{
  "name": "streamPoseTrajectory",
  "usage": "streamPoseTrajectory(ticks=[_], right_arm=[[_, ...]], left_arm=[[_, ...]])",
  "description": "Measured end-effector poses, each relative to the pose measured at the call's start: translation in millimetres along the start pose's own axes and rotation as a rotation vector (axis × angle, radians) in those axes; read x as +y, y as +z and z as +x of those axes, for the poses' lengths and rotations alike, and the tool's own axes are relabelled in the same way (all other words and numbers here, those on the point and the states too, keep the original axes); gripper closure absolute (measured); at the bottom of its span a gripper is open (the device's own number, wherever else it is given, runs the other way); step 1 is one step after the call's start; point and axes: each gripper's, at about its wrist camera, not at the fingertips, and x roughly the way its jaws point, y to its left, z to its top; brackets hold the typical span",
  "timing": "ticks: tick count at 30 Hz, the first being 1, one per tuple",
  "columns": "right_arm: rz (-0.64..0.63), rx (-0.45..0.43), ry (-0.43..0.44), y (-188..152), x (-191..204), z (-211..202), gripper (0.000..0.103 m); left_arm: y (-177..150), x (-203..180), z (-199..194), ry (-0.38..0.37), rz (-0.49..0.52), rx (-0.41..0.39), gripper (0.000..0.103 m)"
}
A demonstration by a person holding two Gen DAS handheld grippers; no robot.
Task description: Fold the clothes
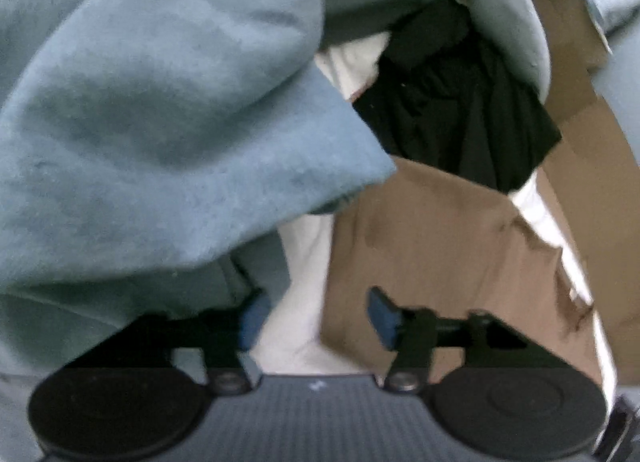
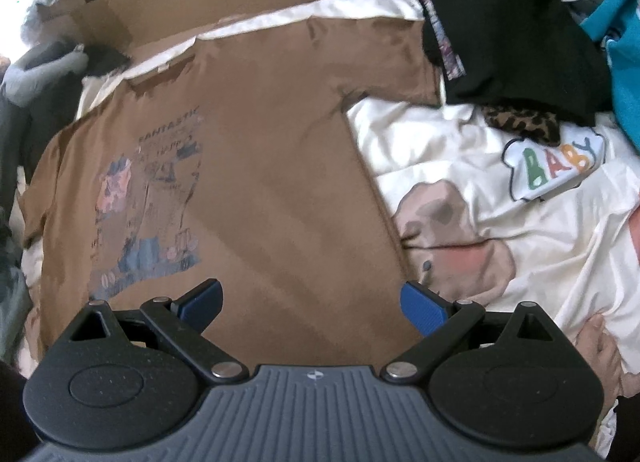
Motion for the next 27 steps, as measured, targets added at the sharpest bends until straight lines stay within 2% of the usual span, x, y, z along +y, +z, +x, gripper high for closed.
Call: streamPoseTrajectory(ticks=[2, 9, 11, 15, 17, 21, 27], right_arm=[[-0.018, 0.023, -0.005, -2.1, 2.2, 3.9, 0.004], [-0.052, 0.037, -0.011, 2.0, 1.0, 1.8, 0.004], [-0.067, 0.046, -0.013, 3.0, 0.3, 1.9, 0.004], [-0.080, 0.054, -0.018, 2.1, 0.3, 2.2, 0.004], [-0.082, 0.058, -0.017, 1.2, 0.5, 3.0, 0.004], [-0.093, 0.073, -0.012, -1.0, 2.8, 7.8, 0.004], [-0.130, 0.088, -0.005, -0.9, 7.1, 10.1, 0.004]], left_arm=[[-2.2, -0.6, 5.8, -0.020, -0.035, 0.017, 0.071], [-21.0, -2.6, 23.7, -0.049, -0.133, 0.047, 0.072], [-26.1, -0.4, 25.0, -0.023, -0.159, 0.046, 0.072], [-37.8, 4.0, 9.9, 0.023, -0.228, -0.013, 0.072], [-43.4, 5.7, 4.6, -0.004, -0.251, -0.032, 0.072], [-54.7, 15.5, 17.8, -0.083, -0.378, 0.018, 0.072], [-74.9, 26.8, 28.7, -0.186, -0.566, -0.036, 0.069]])
